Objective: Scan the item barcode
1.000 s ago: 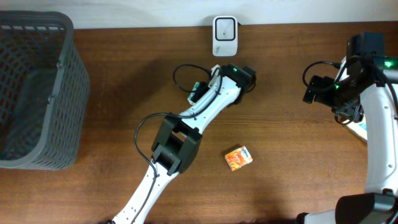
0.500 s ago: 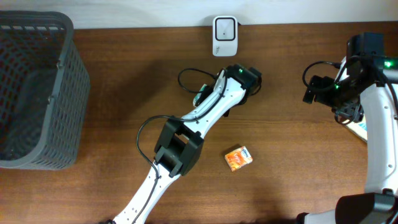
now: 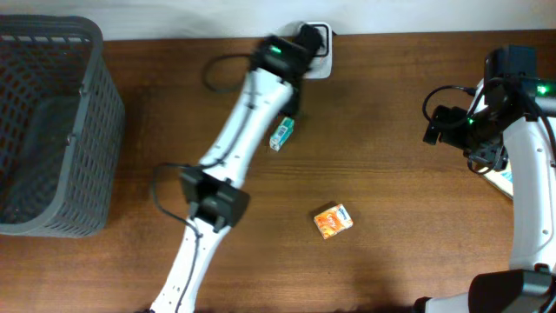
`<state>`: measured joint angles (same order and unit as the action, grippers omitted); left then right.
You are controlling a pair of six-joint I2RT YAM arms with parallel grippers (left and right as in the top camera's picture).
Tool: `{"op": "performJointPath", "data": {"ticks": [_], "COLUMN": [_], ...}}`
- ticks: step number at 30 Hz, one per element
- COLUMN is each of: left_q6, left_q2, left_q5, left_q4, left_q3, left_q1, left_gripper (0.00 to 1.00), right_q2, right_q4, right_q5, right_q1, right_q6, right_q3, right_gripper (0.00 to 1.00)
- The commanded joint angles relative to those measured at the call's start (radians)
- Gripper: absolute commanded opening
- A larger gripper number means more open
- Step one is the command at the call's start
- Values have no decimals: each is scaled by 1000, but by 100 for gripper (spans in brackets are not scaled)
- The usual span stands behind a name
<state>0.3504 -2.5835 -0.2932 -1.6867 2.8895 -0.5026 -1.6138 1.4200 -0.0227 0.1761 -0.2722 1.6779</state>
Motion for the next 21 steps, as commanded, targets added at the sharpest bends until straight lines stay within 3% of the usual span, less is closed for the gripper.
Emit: {"op": "performJointPath", "data": {"ticks": [1,2,4,6,12,15,17,18,21], "left_q6": [-35,-35,-43,-62,-121,-121,-121,-120,-85], "left_q2": [157,176,205,209,209,208,208,208,208], "left_q5": [9,9,11,50,263,271,237,179,77], "left_q4": [-2,-2,-2,-2,20,90,128,154,227], "left_q3": [23,23,23,23,-97,-235,-305,-346,-444], "left_q1": [98,121,169,208,243,224,222,222,238], "left_gripper": [60,67,90,99,100,91,78,64,56], "right_q2": [2,2,2,2,2,2,2,2,2], "right_q4": [0,0,0,0,0,0,0,0,0], "right_q5": [16,16,16,16,16,16,16,16,16], "right_q1": [1,1,1,1,1,1,1,1,1], "right_q6": [6,6,6,6,6,6,6,6,6], "right_q3": [-4,-4,-4,-4,-4,-4,-4,-4,-4], "right_gripper": [99,98,98,98,98,98,98,98,98]}}
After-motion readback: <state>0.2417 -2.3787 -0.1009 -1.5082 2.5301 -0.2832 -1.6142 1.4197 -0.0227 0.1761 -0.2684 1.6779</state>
